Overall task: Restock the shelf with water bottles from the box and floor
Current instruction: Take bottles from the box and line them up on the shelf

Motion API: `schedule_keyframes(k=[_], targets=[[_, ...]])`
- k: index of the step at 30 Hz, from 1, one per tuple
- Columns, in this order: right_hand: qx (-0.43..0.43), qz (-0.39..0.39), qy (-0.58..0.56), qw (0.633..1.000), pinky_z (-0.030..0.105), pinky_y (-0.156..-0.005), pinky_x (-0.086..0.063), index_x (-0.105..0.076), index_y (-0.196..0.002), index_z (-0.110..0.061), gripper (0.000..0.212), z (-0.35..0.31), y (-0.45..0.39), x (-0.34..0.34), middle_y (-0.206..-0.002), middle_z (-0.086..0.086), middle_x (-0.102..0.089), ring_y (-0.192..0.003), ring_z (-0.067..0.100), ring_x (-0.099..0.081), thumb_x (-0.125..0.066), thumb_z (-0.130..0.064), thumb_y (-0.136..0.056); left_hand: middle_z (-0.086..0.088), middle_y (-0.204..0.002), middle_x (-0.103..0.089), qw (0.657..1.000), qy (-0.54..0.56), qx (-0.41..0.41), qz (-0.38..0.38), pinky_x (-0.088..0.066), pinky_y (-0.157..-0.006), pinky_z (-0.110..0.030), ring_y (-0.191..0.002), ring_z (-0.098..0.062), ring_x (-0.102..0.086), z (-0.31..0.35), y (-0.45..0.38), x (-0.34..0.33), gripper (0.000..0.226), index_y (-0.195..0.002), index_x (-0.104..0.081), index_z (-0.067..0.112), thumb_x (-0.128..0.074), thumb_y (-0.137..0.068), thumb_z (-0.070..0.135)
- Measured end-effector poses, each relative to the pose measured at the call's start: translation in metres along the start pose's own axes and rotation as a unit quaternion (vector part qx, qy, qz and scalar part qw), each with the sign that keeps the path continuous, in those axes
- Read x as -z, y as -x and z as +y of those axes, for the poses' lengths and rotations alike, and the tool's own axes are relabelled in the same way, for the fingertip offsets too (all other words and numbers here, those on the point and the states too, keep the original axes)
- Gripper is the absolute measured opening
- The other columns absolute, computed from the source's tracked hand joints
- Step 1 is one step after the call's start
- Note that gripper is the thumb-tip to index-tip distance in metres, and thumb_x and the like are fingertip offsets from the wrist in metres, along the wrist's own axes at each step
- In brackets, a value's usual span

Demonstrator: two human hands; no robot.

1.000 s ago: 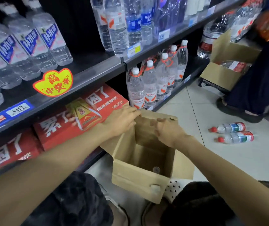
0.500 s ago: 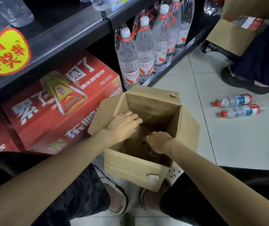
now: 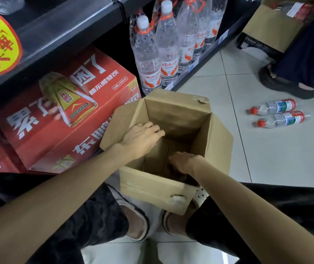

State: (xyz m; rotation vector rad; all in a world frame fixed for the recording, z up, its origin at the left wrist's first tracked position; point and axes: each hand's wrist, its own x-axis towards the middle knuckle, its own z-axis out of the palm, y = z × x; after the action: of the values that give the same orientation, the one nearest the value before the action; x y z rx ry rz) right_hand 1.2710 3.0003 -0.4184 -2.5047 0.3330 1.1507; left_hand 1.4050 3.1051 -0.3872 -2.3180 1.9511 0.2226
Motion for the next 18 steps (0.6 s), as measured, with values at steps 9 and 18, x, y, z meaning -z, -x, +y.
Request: schedule_keyframes(k=[9,18], targets=[[-0.004,0.026,-0.026,0.999,0.04,-0.097,-0.044,-0.053,-0.129,-0.01,0.036,0.003,-0.011,-0.001,-0.139,0.012,-0.045,-0.12,0.034,-0.053,-0.052,-0.029,-0.099,-0.001,-0.123,-0.057,1.0,-0.008,0.005,-0.003,-0.045,-0.091,-0.037,-0.115,-0.023,-0.051,0.002,0.001,0.003,0.042,-0.133,-0.048,0.02,-0.055,-0.091,0.024],[0.015,0.063,-0.09,0.994,0.042,-0.109,-0.033,-0.052,-0.134,-0.016,0.054,-0.005,-0.001,0.015,-0.154,0.012,-0.027,-0.134,0.033,-0.041,-0.034,-0.053,-0.1,-0.002,-0.121,-0.058,1.0,-0.003,0.012,0.002,-0.044,-0.091,-0.036,-0.114,-0.023,-0.051,0.002,0.004,0.008,0.041,-0.132,-0.05,0.019,-0.055,-0.091,0.021]])
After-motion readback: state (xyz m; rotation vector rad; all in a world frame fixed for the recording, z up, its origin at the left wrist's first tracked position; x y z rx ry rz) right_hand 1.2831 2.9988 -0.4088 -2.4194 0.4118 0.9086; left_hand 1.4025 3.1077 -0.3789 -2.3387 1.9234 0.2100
